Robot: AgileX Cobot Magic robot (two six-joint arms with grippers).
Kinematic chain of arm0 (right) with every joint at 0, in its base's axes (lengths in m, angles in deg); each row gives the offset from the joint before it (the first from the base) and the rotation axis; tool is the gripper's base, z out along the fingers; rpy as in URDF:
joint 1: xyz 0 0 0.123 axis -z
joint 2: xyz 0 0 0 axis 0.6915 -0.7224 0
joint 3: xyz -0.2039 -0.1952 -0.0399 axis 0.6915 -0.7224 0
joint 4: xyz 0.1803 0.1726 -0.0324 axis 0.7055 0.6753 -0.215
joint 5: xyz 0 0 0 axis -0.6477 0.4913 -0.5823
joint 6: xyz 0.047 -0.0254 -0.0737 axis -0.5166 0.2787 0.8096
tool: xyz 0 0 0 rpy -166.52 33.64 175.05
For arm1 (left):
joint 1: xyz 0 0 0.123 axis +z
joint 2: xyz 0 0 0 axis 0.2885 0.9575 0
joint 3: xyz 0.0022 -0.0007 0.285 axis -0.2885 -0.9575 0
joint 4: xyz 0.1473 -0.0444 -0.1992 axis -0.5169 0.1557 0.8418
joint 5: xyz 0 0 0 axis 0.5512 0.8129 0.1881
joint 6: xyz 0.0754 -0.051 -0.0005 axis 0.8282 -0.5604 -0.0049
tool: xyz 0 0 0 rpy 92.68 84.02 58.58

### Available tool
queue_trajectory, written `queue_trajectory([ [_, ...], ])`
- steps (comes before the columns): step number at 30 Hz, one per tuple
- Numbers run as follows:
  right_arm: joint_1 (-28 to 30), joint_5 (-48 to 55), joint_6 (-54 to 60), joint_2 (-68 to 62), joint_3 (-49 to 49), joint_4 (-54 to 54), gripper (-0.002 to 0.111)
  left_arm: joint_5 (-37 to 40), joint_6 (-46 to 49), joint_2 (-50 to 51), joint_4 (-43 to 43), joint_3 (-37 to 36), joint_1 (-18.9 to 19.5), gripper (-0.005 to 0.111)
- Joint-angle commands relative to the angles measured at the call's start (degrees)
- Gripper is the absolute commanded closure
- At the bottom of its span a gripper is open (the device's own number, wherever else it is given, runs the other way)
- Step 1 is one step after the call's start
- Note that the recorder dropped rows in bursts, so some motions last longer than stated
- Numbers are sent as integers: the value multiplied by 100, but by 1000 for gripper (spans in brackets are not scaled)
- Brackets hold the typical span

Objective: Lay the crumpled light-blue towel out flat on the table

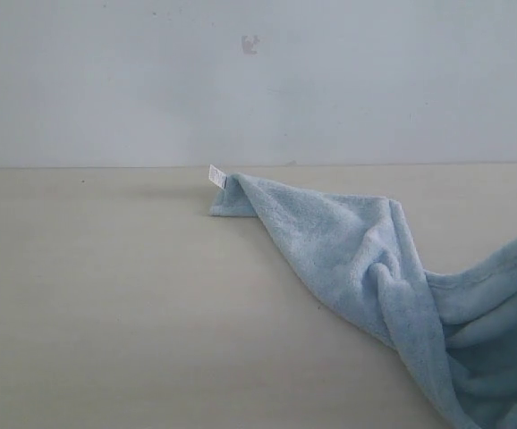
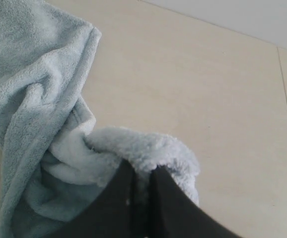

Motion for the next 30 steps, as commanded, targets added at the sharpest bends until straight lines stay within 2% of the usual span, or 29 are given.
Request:
queue_trajectory([
  [1, 5, -35, -8, 15, -93, 29, 108, -37, 5, -23, -8, -20, 21, 103],
  [9, 5, -700, -385, -344, -771, -42, 108, -37, 5, -23, -8, -20, 21, 103],
  [12, 46, -904, -985, -909, -739, -715, 108, -66, 1, -23, -8, -20, 21, 103],
  [14, 241, -988, -1263, -1281, -589, -933, 108, -231, -149, -23, 156, -20, 21, 103],
  [17, 797, -978, -1237, -1879, -101, -876, 108, -615, -822, -23, 845, -20, 21, 103],
  [20, 1227, -901, -547, -2498, 460, -160, 108, -874, -1400, -23, 1353, -20, 21, 103],
  [22, 1374, -653, 560, -2997, 886, 899, 107, -891, -1777, -23, 1699, -20, 21, 103],
  [24, 1384, -400, 1124, -3489, 1256, 1568, 97, -891, -2250, -23, 2049, -20, 21, 103],
  [26, 1384, -331, 1182, -3822, 1557, 1738, 80, -690, -2568, -23, 2193, -20, 21, 103],
  [28, 1384, -482, 1154, -4042, 1773, 1701, 54, -316, -2615, -23, 2205, -20, 21, 103],
  [30, 1384, -747, 1154, -4143, 1925, 1674, 38, 289, -2494, -23, 2337, 141, -2, 103],
])
